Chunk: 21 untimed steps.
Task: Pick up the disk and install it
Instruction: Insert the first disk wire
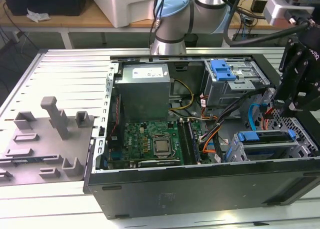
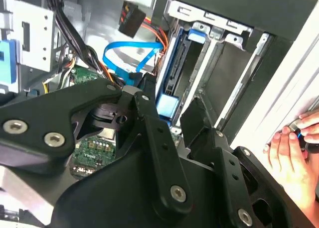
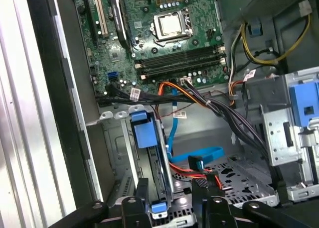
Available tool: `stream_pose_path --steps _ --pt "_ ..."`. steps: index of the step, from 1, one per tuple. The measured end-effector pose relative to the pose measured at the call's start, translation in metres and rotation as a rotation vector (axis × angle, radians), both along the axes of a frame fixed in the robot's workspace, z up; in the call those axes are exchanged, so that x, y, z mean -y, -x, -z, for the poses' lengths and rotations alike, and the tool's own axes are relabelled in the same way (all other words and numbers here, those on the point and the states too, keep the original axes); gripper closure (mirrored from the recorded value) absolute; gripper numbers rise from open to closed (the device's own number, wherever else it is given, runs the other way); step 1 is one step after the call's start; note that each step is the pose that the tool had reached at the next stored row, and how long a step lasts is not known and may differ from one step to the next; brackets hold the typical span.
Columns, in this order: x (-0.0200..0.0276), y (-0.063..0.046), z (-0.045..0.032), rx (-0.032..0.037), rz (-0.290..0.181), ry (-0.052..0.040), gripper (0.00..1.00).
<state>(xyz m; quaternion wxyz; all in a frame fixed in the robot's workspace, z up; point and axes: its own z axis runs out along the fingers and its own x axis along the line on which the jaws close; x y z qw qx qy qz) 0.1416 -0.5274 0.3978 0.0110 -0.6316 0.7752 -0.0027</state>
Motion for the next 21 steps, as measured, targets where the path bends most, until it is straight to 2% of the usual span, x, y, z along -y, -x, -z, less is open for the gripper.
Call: stream_pose_path --steps 2,4,6,8,11,13,14,20,21 --pt "-0.0026 -0.003 0.0003 0.0 0.002 0.0065 0.53" --pt "-0.0054 -0.007 0.0007 0.0 0.003 0.0196 0.53" --pt "-0.0081 -0.01 0.0013 0.0 0.005 0.0281 0.53" --pt "-0.0112 -0.014 0.0017 0.0 0.006 0.0346 0.53" --pt "-0.0166 -0.017 0.002 0.0 0.008 0.0393 0.53" --pt "-0.0234 -0.018 0.0029 -0.0001 0.008 0.043 0.53" --pt "-0.0278 -0.018 0.0038 0.0 0.009 0.0476 0.53" --pt "-0.0446 -0.019 0.0075 -0.0003 0.009 0.0622 0.54" --pt "-0.0468 -0.02 0.0079 -0.0003 0.009 0.0646 0.61"
